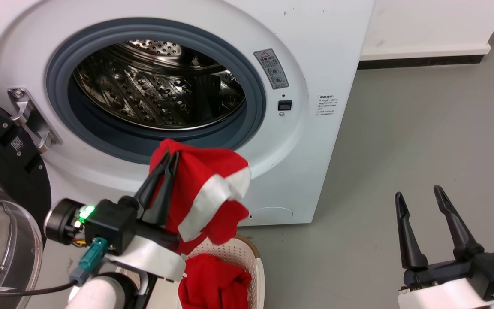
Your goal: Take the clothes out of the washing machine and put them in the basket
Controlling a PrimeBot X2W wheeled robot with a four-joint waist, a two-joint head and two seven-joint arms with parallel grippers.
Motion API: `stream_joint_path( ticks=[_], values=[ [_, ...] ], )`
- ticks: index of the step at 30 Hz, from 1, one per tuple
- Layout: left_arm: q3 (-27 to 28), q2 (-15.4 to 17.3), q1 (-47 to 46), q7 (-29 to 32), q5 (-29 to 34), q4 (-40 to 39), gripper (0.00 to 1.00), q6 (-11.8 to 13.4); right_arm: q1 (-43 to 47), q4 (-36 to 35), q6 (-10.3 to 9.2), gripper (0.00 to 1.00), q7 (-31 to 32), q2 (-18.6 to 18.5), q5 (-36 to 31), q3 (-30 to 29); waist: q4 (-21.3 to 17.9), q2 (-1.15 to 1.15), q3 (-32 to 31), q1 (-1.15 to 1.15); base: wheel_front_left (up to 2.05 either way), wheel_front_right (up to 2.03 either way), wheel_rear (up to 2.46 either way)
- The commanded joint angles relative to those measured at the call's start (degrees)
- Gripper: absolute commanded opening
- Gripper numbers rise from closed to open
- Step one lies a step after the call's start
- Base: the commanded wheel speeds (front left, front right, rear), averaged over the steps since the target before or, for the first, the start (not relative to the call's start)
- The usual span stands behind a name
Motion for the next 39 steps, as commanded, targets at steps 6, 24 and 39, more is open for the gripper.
stream_joint_path(
  ticks=[6, 24, 39],
  values=[
    [-2.16, -0.62, 3.55, -0.99, -0.99, 4.18, 0.0, -0.78, -2.16, -0.49, -0.04, 1.0, -0.1, 0.1, 0.04, -0.21, -0.29, 0.0, 2.55, 0.0, 0.0, 0.0, 0.0],
    [-4.2, -6.04, -3.07, -9.59, -4.19, 40.24, 0.0, -6.36, -10.56, -2.8, -0.04, 1.0, -0.11, 0.09, -0.85, 0.63, -2.2, 0.0, 17.7, 0.0, 0.0, 0.0, 0.0],
    [-6.43, -10.05, -25.45, -10.08, -1.17, 74.86, 0.0, -9.5, -19.06, -4.96, -0.04, 1.0, -0.1, 0.12, 0.51, 0.35, -5.14, 0.0, 34.65, 0.0, 0.0, 0.0, 0.0]
  ],
)
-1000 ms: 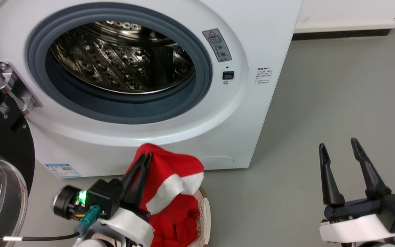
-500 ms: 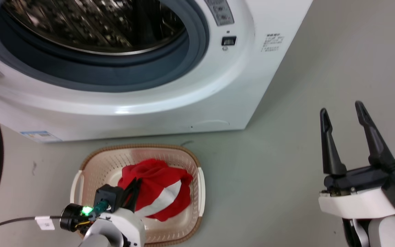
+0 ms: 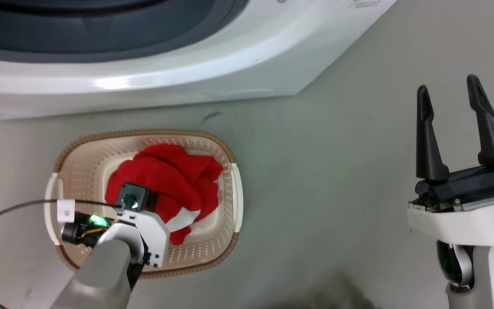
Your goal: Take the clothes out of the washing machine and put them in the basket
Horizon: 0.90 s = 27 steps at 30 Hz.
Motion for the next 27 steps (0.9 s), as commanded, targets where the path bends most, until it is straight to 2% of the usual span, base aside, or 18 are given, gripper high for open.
stream_joint_path(
  ticks=[1, 7, 16, 17, 18, 19, 23, 27],
  values=[
    [-0.27, 0.27, -2.35, 0.6, 0.44, 1.96, 0.0, 0.01, -1.45, -0.42, -0.04, 1.0, -0.1, 0.12, 0.41, 0.0, -1.2, 0.0, 4.12, -0.02, 0.0, 0.0, 0.0],
    [-1.31, 0.25, -8.76, 4.75, 1.02, 9.43, 0.0, 0.15, -3.17, -0.86, -0.04, 1.0, -0.09, 0.11, 1.07, -0.64, -1.84, 0.0, 9.17, -0.02, 0.0, 0.0, 0.0],
    [-2.13, 0.01, -11.02, 9.61, 0.38, 11.93, 0.0, -0.86, -5.04, -1.02, -0.04, 1.0, -0.09, 0.11, 1.58, -1.23, -2.33, 0.0, 12.44, -0.02, 0.0, 0.0, 0.0],
    [-1.96, -0.13, -10.8, 9.81, 0.09, 12.0, 0.12, -0.87, -5.21, -0.95, -0.04, 1.0, -0.1, 0.11, 1.69, -1.31, -2.25, 0.0, 12.17, -0.02, 0.0, 0.0, 0.0],
    [-2.0, -0.24, -10.54, 9.5, 0.01, 12.06, 0.91, -0.76, -5.27, -0.83, -0.04, 1.0, -0.09, 0.11, 1.66, -1.29, -2.12, 0.0, 11.75, -0.02, 0.0, 0.0, 0.0],
    [-1.99, -0.38, -10.12, 9.34, -0.22, 12.13, 1.0, -0.78, -5.24, -0.66, -0.04, 1.0, -0.09, 0.11, 1.62, -1.23, -2.0, 0.0, 11.26, -0.02, 0.0, 0.0, 0.0],
    [-0.69, -1.61, -8.64, 5.11, -2.02, 12.18, 1.0, -1.17, -4.36, -0.15, -0.04, 1.0, -0.09, 0.11, 1.72, -0.95, -1.41, 0.0, 7.89, -0.02, 0.0, 0.0, 0.0],
    [1.36, -3.23, -6.2, 0.08, -4.37, 12.06, 1.0, -0.49, -2.36, 0.61, -0.04, 1.0, -0.09, 0.1, 1.77, -1.12, -0.46, 0.0, 3.14, -0.02, 0.0, 0.0, 0.0]
  ],
)
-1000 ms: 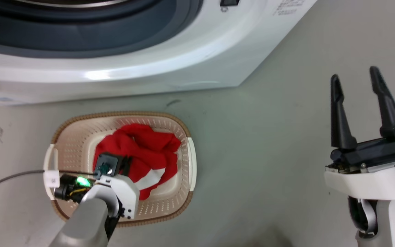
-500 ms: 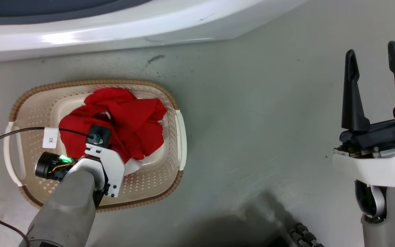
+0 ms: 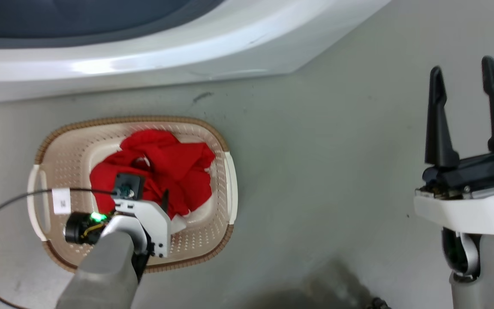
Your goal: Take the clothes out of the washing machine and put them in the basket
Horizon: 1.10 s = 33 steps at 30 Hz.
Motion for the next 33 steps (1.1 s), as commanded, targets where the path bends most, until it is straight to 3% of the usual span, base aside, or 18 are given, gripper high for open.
stream_joint_path(
  ticks=[1, 5, 16, 33],
  values=[
    [0.75, -0.55, 2.0, -1.09, -0.77, -0.26, 1.0, 0.45, 1.65, 0.45, -0.04, 1.0, -0.1, 0.09, -0.05, 0.03, 1.22, 0.0, -4.53, -0.01, 0.0, 0.0, 0.0],
    [2.09, -1.04, 4.87, -2.09, -1.52, -3.69, 1.0, 1.08, 3.89, 1.06, -0.04, 1.0, -0.1, 0.08, -0.9, 0.45, 2.47, 0.0, -9.37, -0.01, 0.0, 0.0, 0.0],
    [10.67, -0.76, 19.6, -2.08, 2.6, -27.52, 1.0, 5.41, 9.41, 2.16, -0.04, 1.0, -0.09, 0.07, -2.44, 0.67, 6.26, 0.0, -20.03, -0.01, 0.0, 0.0, 0.0],
    [22.99, -5.44, 37.49, -2.09, 13.65, -57.26, 1.0, 6.85, 17.38, 2.86, -0.04, 1.0, -0.09, 0.08, -2.56, 1.63, 8.01, 0.0, -33.35, -0.01, 0.0, 0.0, 0.0]
  ],
)
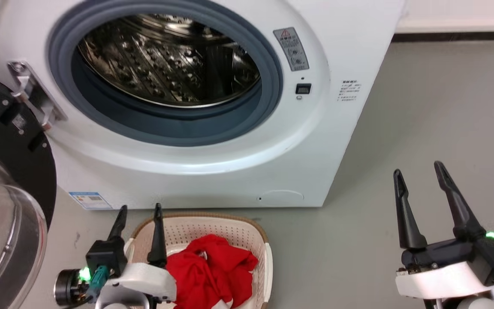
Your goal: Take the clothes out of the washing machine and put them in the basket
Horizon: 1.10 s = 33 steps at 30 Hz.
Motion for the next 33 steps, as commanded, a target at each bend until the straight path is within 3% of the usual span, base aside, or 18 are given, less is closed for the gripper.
stream_joint_path(
  ticks=[1, 15, 33],
  values=[
    [0.58, -0.27, 1.12, -0.14, 0.73, -1.22, 1.0, 0.44, 0.86, 0.12, -0.04, 1.0, -0.09, 0.08, 0.14, -0.01, 0.17, 0.0, -1.53, 0.02, 0.0, 0.0, 0.0],
    [1.12, -1.48, 9.71, -0.14, 4.97, -12.24, 1.0, 2.56, 6.22, 0.25, -0.04, 1.0, -0.09, 0.08, 1.05, -1.39, 0.39, 0.0, -7.77, 0.02, 0.0, 0.0, 0.0],
    [1.83, -1.61, 12.41, -0.14, 5.75, -12.97, 1.0, 3.24, 9.26, 1.01, -0.04, 1.0, -0.1, 0.08, 1.75, -1.71, 0.15, 0.0, -10.37, 0.02, 0.0, 0.0, 0.0]
  ],
)
